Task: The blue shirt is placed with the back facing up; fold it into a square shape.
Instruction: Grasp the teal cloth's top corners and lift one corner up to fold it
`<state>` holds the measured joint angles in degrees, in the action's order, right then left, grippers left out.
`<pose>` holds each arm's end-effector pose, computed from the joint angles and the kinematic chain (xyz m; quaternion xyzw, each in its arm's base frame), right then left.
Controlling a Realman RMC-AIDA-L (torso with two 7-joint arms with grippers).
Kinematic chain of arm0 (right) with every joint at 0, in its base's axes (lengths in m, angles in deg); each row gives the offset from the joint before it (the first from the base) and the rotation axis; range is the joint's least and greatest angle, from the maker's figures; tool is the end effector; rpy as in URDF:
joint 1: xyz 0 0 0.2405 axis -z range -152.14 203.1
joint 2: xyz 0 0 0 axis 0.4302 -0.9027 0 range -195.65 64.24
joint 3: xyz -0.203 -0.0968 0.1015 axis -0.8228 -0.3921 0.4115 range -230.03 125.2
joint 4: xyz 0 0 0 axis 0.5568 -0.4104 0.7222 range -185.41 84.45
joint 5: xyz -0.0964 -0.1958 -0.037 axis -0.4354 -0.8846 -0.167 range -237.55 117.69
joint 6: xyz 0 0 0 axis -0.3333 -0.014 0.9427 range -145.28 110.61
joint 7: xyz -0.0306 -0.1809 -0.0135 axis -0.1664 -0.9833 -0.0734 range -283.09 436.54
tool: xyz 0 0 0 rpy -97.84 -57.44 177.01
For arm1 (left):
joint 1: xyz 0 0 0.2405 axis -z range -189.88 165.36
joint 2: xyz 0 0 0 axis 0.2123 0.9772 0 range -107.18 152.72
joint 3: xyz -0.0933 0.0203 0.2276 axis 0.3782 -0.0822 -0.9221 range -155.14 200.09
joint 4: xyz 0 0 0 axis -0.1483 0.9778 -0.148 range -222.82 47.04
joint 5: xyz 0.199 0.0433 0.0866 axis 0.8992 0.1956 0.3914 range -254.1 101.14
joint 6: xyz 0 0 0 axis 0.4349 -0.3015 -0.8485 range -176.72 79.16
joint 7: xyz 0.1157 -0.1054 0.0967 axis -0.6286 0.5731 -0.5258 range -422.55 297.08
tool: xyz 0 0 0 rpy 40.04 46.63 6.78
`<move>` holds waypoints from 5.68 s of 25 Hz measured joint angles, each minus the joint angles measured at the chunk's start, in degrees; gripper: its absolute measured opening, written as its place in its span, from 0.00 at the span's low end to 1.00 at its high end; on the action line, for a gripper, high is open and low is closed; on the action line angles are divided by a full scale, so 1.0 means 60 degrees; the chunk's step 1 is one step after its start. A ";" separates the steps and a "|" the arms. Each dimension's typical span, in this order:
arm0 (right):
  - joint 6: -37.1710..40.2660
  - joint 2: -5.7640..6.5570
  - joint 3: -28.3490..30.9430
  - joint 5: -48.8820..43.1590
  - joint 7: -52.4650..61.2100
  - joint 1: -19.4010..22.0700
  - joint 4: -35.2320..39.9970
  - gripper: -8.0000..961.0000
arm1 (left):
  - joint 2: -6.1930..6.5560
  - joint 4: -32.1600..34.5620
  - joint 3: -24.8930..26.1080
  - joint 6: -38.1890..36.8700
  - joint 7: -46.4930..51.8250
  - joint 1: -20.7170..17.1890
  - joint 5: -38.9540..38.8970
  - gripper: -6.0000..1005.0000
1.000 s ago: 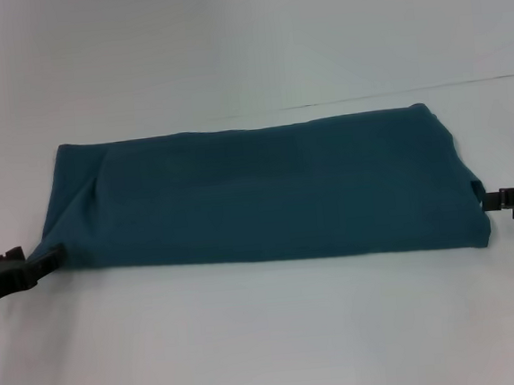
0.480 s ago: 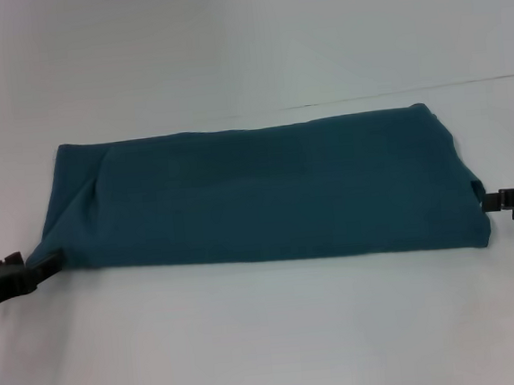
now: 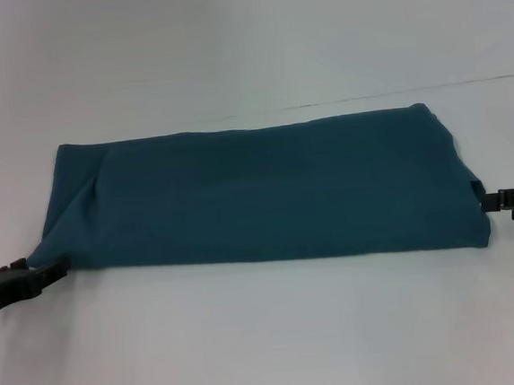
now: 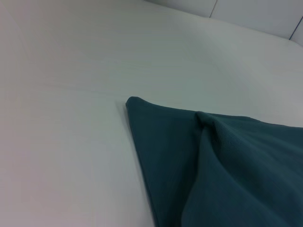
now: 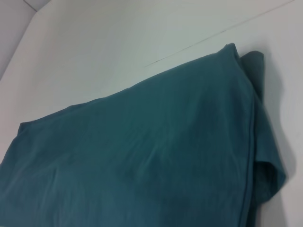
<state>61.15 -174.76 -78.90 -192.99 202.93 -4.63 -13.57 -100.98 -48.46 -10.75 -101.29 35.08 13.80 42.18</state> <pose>0.3568 0.3724 0.0608 -0.7366 0.6128 0.1685 0.2312 -0.3556 0.3893 -0.0131 -0.7735 -0.4752 -0.1698 0.3835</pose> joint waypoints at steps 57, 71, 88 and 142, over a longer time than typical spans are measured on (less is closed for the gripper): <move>-0.0875 -0.0090 -0.0653 -0.0016 0.0007 -0.0156 -0.0560 0.74 | -0.0006 0.0401 -0.0279 -0.0160 0.0515 0.0068 0.0141 0.03; -0.1566 -0.0448 -0.1205 -0.0015 -0.0024 -0.0557 -0.0601 0.66 | 0.0042 0.0418 -0.0278 -0.0336 0.0637 0.0065 0.0260 0.03; -0.1446 -0.0302 -0.1185 0.0019 -0.0074 -0.0302 -0.0486 0.11 | -0.0018 0.1105 -0.0252 -0.0920 0.1051 -0.0366 0.0261 0.03; 0.0662 -0.0144 0.0502 0.1144 -0.1054 0.0439 0.1357 0.50 | 0.0120 0.2092 0.1685 -0.4537 0.1752 -0.1048 0.0526 0.48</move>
<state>65.12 -175.62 -75.89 -186.13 196.61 -1.99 -5.43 -100.26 -35.91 -0.64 -128.51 45.60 7.51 45.34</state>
